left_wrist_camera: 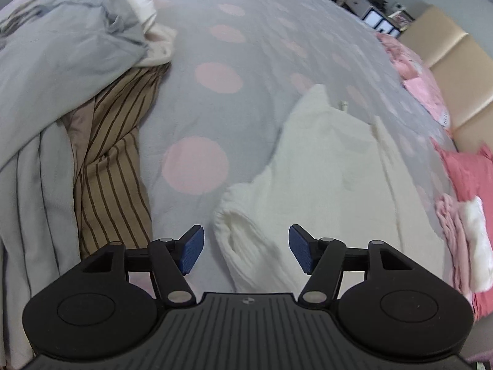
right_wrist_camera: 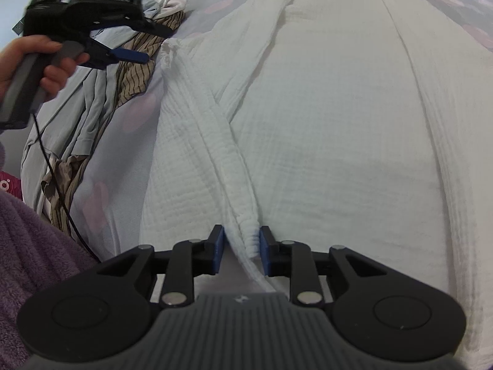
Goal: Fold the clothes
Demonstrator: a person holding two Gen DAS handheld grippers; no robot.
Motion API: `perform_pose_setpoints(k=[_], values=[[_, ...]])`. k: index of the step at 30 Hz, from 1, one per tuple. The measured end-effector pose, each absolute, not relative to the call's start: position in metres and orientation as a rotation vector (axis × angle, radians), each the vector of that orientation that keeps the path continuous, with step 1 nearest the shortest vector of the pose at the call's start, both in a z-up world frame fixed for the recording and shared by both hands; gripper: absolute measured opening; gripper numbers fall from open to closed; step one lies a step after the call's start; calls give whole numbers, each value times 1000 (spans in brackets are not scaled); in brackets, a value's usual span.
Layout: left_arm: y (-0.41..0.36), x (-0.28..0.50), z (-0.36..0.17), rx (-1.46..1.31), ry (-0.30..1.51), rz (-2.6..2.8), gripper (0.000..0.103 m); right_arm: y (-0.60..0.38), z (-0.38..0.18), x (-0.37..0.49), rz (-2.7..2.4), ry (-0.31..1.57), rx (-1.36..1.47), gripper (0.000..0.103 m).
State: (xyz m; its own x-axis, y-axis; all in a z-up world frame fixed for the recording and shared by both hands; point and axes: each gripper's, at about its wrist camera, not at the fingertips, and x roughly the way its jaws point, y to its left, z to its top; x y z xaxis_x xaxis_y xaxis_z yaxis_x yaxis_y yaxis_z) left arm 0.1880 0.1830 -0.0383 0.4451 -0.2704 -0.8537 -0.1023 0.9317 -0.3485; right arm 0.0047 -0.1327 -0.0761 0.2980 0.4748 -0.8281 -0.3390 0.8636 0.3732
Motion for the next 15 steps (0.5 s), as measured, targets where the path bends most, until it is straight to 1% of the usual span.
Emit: perform_pose_setpoints(k=[2, 4, 5, 6, 8, 12, 15], values=[[186, 197, -51, -383, 1139, -84, 60, -132, -74, 4, 545, 1143, 137, 25], [188, 204, -62, -392, 1160, -72, 58, -131, -69, 2, 556, 1132, 133, 15], [188, 206, -65, -400, 1166, -73, 51, -130, -66, 0, 564, 1125, 137, 14], [188, 206, -67, -407, 1170, -73, 39, -130, -62, -2, 579, 1118, 150, 13], [187, 206, -65, -407, 1161, -91, 28, -130, -54, -6, 622, 1109, 193, 12], [180, 201, -51, -398, 1117, -134, 16, -130, -40, -18, 707, 1102, 273, 11], [169, 197, -32, -352, 1067, -173, 13, -133, -35, -27, 746, 1117, 350, 11]])
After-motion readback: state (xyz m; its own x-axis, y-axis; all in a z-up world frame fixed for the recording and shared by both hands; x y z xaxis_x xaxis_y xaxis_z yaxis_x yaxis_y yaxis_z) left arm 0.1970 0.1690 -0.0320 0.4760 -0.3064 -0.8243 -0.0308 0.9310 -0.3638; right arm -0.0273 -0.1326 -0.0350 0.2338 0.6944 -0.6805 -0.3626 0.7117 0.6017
